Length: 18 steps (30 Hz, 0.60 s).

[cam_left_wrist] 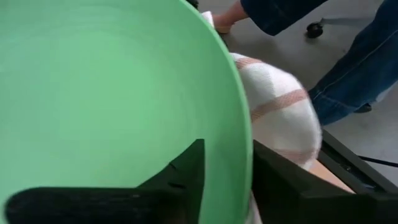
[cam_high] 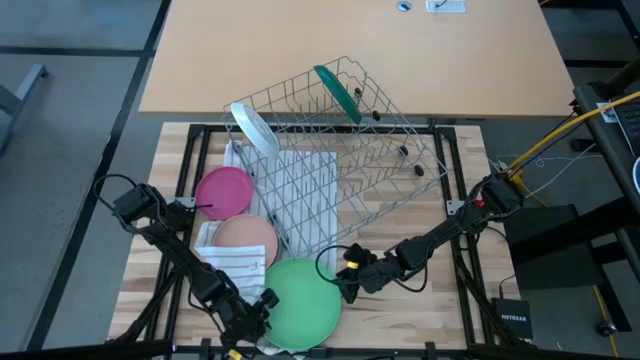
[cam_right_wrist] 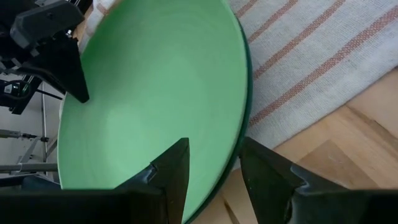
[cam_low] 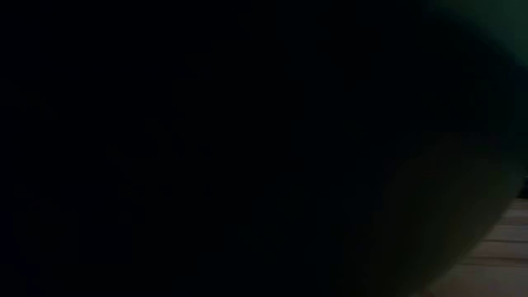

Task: Sort dishes
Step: Put the light green plate in the dish rack

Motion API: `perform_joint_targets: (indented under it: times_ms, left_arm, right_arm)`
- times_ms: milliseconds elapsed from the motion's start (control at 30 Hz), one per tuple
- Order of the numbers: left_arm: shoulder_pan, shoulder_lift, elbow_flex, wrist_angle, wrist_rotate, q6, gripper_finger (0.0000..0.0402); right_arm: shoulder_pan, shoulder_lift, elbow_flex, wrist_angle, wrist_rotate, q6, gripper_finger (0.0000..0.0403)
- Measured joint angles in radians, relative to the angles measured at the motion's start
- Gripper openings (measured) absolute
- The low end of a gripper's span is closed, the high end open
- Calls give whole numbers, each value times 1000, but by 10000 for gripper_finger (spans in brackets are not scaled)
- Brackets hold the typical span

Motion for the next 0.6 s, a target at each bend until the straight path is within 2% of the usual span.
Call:
perform_joint_targets:
  times_ms: [233, 600]
  left_arm:
    - [3, -1, 0, 5, -2, -2, 12]
    - [5, -2, 0, 36, 9, -71, 6]
  right_arm:
    - [0, 0, 0, 0, 0, -1, 145]
    - [1, 0, 0, 0, 0, -8, 145]
